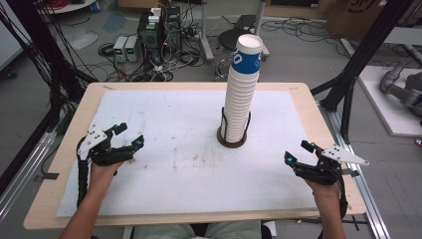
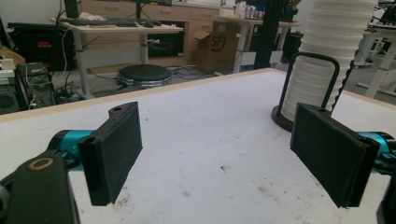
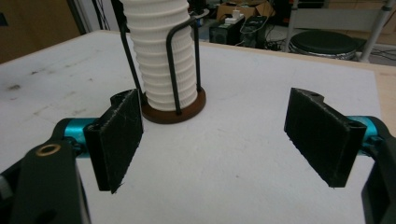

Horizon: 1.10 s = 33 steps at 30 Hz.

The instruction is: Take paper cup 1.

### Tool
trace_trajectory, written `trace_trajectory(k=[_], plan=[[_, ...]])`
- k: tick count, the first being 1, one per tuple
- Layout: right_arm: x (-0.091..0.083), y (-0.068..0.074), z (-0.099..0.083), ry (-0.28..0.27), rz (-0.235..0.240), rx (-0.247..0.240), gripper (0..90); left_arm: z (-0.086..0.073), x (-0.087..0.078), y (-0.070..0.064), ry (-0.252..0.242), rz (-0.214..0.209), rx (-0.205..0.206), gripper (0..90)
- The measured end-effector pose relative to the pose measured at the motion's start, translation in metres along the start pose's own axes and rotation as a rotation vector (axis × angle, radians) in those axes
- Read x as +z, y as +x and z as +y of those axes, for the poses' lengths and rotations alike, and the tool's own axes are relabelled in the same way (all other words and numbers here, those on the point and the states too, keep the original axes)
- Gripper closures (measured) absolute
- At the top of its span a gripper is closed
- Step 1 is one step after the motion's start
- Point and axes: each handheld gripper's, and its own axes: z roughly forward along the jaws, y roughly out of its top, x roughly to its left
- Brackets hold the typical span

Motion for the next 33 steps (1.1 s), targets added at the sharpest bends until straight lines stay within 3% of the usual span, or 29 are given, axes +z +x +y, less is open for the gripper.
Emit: trace_trajectory(k=[4,12,22,30,33], plan=[[0.004,0.006,0.01,0.012,0.034,0.008,20.2,0.001,-0.001,-0.001,-0.006,-0.004,-0.009,16.6],[0.006,0.014,0.033,-0.002,0.084,-0.021,20.2,0.0,-0.001,-0.001,-0.006,-0.008,-0.01,16.5],[0.01,0.025,0.101,-0.025,0.172,-0.079,20.2,0.0,0.002,-0.002,0.001,-0.019,-0.014,16.5],[0.029,0.037,0.152,0.001,0.229,-0.135,20.1,0.0,0.001,0.0,-0.002,-0.01,-0.014,16.5],[0.037,0.042,0.17,0.016,0.228,-0.161,20.2,0.0,0.001,0.0,-0.002,-0.007,-0.014,16.5]])
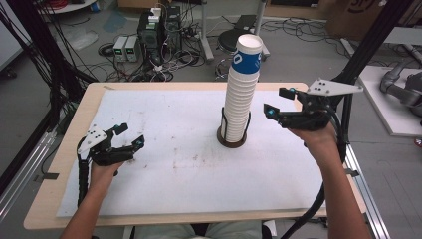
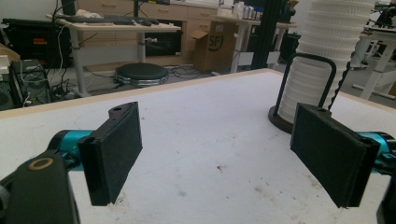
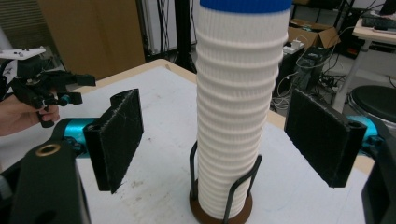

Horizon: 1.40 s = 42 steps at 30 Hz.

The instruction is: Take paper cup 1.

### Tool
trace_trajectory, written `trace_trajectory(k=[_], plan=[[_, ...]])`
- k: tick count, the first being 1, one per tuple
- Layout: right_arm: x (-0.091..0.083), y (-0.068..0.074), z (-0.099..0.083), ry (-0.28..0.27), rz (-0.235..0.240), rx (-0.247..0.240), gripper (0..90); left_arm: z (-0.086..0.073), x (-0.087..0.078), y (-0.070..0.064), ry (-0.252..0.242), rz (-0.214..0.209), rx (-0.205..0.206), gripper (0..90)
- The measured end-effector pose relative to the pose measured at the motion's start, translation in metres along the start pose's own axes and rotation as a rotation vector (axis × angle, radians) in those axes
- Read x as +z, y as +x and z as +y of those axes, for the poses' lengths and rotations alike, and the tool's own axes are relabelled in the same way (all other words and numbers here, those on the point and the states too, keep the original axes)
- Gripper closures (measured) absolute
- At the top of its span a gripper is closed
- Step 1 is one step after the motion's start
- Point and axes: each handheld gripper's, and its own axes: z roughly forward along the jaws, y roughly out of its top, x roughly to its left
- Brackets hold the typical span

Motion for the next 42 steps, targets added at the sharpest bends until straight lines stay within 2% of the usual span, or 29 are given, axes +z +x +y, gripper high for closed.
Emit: trace_trajectory(k=[1,3,4,11,14,19,22,30,36,39,42], plan=[[0.0,0.0,0.0,0.0,0.0,0.0,20.2,0.0,0.0,0.0,0.001,0.0,0.001,16.5],[0.004,-0.001,0.011,0.008,-0.008,-0.014,20.1,-0.001,0.0,0.0,0.001,0.002,-0.002,16.6],[0.008,-0.005,0.02,0.007,0.002,-0.009,20.2,-0.001,0.0,0.001,0.002,0.001,-0.002,16.6],[0.017,-0.014,0.045,0.009,-0.004,0.0,20.1,-0.001,0.0,0.001,0.005,0.0,-0.006,16.6],[0.024,-0.02,0.065,0.014,-0.003,0.009,20.1,-0.002,0.002,0.001,0.008,-0.001,-0.004,16.6],[0.034,-0.023,0.086,0.038,-0.011,-0.003,20.1,-0.002,0.002,0.002,0.011,-0.002,-0.005,16.6],[0.04,-0.026,0.097,0.041,-0.015,0.005,20.1,-0.002,0.001,0.003,0.012,-0.002,-0.006,16.6],[0.056,-0.029,0.115,0.039,0.022,0.029,20.1,-0.003,0.001,0.004,0.008,-0.001,-0.011,16.6],[0.071,-0.027,0.122,0.09,0.014,0.012,20.4,-0.003,0.001,0.004,0.008,-0.003,-0.012,16.6],[0.074,-0.028,0.123,0.1,0.018,0.009,27.2,-0.003,0.002,0.005,0.009,-0.006,-0.015,16.6],[0.073,-0.029,0.123,0.103,0.019,0.012,28.8,-0.004,0.002,0.004,0.014,-0.01,-0.016,16.6]])
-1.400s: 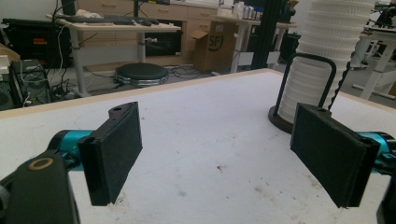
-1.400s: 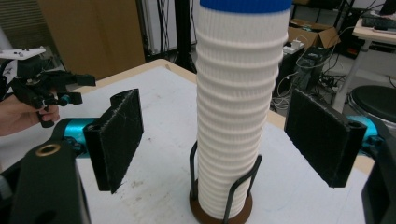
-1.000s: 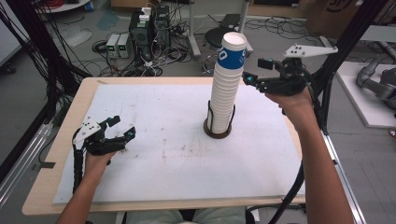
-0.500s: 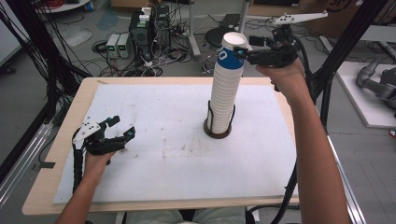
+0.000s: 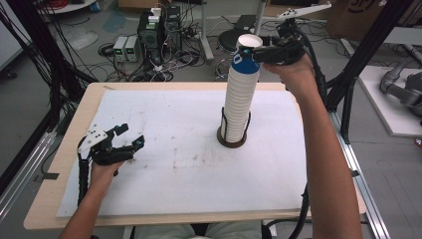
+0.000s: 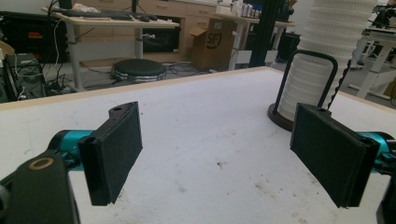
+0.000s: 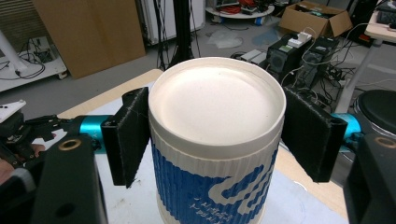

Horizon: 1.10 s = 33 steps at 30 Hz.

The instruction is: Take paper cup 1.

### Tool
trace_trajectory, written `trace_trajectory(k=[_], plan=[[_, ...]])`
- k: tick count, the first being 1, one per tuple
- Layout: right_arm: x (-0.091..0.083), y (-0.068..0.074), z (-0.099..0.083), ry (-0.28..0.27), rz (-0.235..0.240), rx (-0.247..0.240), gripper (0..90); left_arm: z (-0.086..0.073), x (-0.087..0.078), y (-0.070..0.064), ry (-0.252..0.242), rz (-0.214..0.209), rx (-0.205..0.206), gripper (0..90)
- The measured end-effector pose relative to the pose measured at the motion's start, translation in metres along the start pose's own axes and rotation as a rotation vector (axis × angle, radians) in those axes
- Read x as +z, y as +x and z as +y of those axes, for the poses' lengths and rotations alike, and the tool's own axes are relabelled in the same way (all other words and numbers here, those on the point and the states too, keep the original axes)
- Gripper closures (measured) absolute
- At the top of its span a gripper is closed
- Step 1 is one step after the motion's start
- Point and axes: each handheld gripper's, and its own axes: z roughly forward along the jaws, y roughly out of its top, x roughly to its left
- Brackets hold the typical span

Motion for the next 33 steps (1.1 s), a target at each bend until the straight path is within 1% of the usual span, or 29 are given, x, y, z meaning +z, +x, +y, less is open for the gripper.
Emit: trace_trajectory(k=[2,6,13,14,16,17,20,26,28,30,33], plan=[[-0.001,0.0,0.001,0.002,-0.009,-0.006,29.6,0.0,0.001,0.0,0.001,-0.004,-0.003,16.6],[-0.001,0.001,0.002,0.009,-0.006,-0.008,30.1,0.0,0.001,-0.001,0.004,-0.007,0.0,16.8],[-0.007,0.002,0.007,-0.024,-0.009,-0.001,31.1,-0.001,0.002,-0.001,0.003,-0.01,-0.005,16.9],[-0.011,0.003,0.012,-0.054,-0.014,-0.003,31.3,-0.001,0.001,-0.001,0.005,-0.012,-0.005,16.9],[-0.016,0.003,0.015,-0.085,-0.016,0.0,31.4,-0.001,0.002,-0.001,0.004,-0.013,-0.005,16.9],[-0.016,0.003,0.015,-0.085,-0.016,0.0,31.4,-0.001,0.002,-0.001,0.004,-0.013,-0.005,16.9],[-0.028,0.005,0.025,-0.137,-0.034,-0.004,31.6,-0.001,0.002,-0.001,0.006,-0.024,-0.01,16.9],[-0.047,0.008,0.032,-0.216,-0.05,-0.002,31.6,-0.001,0.002,-0.001,0.004,-0.031,-0.015,16.9],[-0.053,0.008,0.033,-0.229,-0.044,0.001,31.6,-0.001,0.002,-0.001,0.002,-0.031,-0.017,16.9],[-0.06,0.008,0.032,-0.242,-0.027,-0.003,31.6,-0.001,0.002,-0.001,0.003,-0.033,-0.018,16.9],[-0.072,0.01,0.031,-0.268,-0.037,-0.015,31.6,-0.002,0.003,0.0,0.006,-0.04,-0.02,16.9]])
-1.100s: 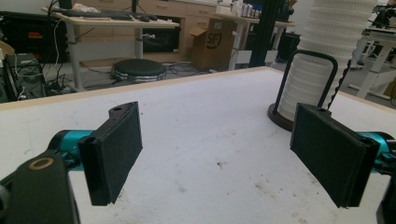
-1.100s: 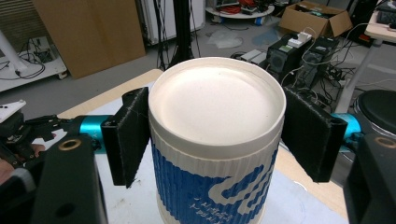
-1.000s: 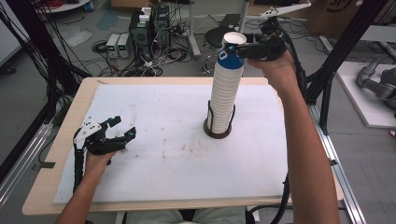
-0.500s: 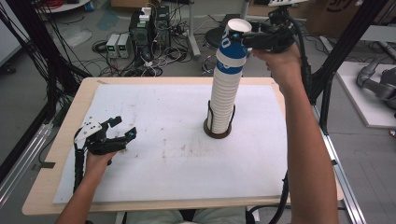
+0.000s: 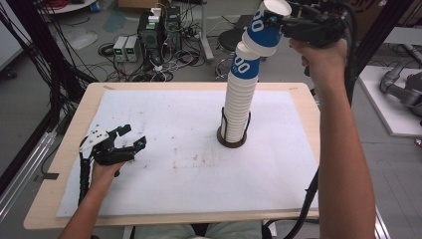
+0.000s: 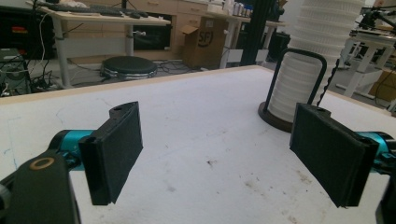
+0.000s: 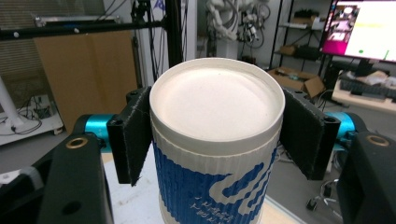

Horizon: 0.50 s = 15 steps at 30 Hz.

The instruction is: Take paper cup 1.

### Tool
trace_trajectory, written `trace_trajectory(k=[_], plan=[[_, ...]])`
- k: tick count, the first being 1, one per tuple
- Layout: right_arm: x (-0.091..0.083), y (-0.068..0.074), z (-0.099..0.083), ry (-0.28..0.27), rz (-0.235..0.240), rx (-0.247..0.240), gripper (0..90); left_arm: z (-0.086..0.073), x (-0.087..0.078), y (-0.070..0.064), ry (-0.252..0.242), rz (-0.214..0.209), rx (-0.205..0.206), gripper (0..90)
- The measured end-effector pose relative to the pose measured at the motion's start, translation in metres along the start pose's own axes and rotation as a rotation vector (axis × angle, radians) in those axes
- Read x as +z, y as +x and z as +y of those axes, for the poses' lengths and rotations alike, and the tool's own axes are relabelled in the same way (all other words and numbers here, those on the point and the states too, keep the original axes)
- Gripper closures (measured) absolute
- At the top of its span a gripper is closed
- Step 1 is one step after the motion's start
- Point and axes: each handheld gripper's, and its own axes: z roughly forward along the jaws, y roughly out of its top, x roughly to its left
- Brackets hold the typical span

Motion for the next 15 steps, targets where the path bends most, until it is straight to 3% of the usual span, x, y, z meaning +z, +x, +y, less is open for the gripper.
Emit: trace_trajectory(k=[6,15], plan=[[-0.026,0.0,-0.005,-0.008,-0.009,-0.023,31.6,0.0,-0.001,0.0,-0.007,-0.006,-0.003,16.9],[-0.077,0.007,-0.042,-0.038,-0.034,-0.032,31.6,0.0,0.001,-0.002,0.001,-0.021,-0.003,16.9]])
